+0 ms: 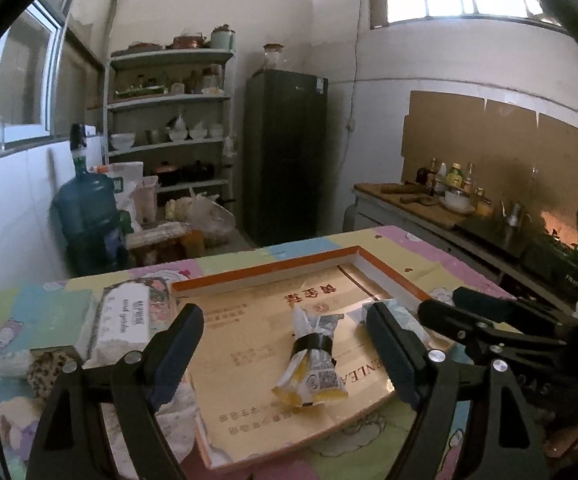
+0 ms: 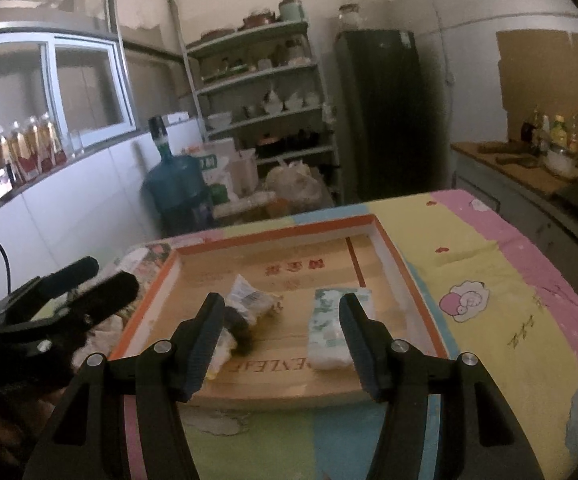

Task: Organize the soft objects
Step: 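Withdraw both tools from the box back toward the soft items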

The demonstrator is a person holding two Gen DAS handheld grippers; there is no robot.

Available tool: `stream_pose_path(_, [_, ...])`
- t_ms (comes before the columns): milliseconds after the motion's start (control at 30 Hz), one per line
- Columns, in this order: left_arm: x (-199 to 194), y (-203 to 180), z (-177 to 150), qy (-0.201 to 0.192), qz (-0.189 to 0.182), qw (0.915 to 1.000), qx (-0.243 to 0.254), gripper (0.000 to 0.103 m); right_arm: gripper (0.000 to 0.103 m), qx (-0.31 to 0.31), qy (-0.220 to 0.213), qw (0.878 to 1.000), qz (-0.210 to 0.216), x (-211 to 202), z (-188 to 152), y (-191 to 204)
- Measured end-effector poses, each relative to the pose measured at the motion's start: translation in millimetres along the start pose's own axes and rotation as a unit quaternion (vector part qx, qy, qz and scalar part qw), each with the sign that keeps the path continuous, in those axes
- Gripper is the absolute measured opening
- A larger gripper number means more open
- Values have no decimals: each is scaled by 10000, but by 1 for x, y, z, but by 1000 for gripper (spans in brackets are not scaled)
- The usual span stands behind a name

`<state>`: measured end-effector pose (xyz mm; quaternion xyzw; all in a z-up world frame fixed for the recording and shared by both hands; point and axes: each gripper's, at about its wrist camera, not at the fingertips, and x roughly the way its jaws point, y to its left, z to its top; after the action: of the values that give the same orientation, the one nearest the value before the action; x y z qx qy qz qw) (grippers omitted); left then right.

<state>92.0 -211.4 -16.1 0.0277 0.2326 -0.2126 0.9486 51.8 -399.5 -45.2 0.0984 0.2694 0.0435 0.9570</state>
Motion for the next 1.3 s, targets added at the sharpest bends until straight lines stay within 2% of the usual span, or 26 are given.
stream_pose_path(133, [-20, 7, -4, -193, -63, 9998, -79, 84, 62, -113, -291, 9993, -228, -17, -7, 18])
stream_pose_path(367, [-54, 16, -11, -489, 361, 9981, 71, 84, 62, -94, -454, 9984, -334, -36, -22, 43])
stream_pose_path(467, [-64, 24, -13, -487, 459, 9978, 11, 83, 63, -98, -481, 9985, -251, -43, -25, 55])
stream_pose_path(533, [-69, 31, -15, -478, 541, 9974, -61, 84, 69, -93, -499, 9985, -184, -47, -28, 63])
stream_pose_path(800, [-96, 65, -28, -475, 932, 9938, -368, 84, 70, -189, -486, 9986, 115, -53, -37, 102])
stream_pose_path(933, [-111, 82, -34, -499, 1130, 9912, -483, 84, 76, -270, -475, 9982, 230, -53, -39, 120])
stream_pose_path(1067, [-128, 101, -42, -531, 1232, 9890, -618, 84, 76, -327, -476, 9975, 398, -54, -42, 139])
stream_pose_path(1300, [-163, 143, -66, -583, 1615, 9809, -917, 84, 76, -535, -427, 9951, 708, -52, -51, 178])
